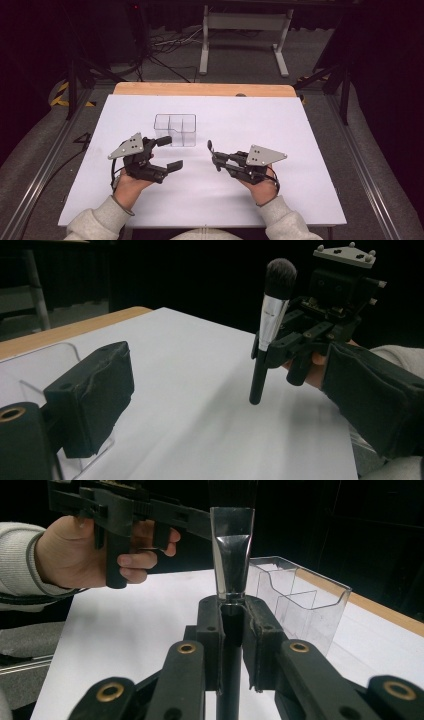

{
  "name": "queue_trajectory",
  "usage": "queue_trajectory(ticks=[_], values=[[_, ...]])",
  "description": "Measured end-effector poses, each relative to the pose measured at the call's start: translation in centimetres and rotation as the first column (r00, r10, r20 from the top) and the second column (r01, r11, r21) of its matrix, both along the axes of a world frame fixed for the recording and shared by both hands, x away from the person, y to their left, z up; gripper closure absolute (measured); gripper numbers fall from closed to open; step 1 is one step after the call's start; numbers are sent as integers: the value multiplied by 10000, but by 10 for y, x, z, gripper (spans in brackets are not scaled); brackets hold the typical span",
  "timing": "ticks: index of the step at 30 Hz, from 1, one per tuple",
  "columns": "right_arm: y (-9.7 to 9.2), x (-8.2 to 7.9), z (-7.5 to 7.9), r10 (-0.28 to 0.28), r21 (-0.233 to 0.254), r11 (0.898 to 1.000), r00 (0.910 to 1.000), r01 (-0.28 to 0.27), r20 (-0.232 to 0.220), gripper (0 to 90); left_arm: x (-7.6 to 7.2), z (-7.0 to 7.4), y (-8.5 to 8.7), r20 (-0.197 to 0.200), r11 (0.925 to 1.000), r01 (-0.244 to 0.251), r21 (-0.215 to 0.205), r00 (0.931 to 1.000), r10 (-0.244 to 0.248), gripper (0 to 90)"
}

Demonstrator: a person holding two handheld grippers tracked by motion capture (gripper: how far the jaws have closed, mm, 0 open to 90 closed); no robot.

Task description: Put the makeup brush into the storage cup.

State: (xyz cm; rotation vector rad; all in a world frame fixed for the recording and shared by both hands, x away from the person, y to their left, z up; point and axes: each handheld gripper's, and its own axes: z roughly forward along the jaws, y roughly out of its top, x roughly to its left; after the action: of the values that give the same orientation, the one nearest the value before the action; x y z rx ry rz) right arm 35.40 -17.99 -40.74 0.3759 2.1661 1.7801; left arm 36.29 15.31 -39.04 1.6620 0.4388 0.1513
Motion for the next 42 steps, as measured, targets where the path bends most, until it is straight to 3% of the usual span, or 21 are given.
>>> queue_trajectory(ticks=[6, 14, 30, 35, 38, 42], values=[[0, 0, 0, 22, 3, 10000, 10000, -22, 4, 796, 7, 4, -18, -78, 9991, 431, -61, 9990, -431, 75], [1, 1, -4, -15, -80, 10000, 9999, 14, -101, 795, 19, -5, -45, -437, 9962, 823, -287, 9955, -835, 74], [2, 1, -5, -101, -123, 9999, 9997, 98, -203, 795, 22, -2, -68, -325, 9917, 1276, -137, 9912, -1280, 106], [2, 2, -6, -148, -160, 9998, 9995, 143, -269, 794, 20, -2, -70, -150, 9915, 1299, 1, 9914, -1299, 223], [3, 2, -7, -161, -166, 9997, 9995, 156, -274, 794, 18, -1, -72, -26, 9894, 1451, -23, 9894, -1451, 390], [3, 1, -6, -155, -156, 9998, 9996, 151, -237, 794, 17, -1, -74, -3, 9874, 1580, 2, 9874, -1580, 508]])
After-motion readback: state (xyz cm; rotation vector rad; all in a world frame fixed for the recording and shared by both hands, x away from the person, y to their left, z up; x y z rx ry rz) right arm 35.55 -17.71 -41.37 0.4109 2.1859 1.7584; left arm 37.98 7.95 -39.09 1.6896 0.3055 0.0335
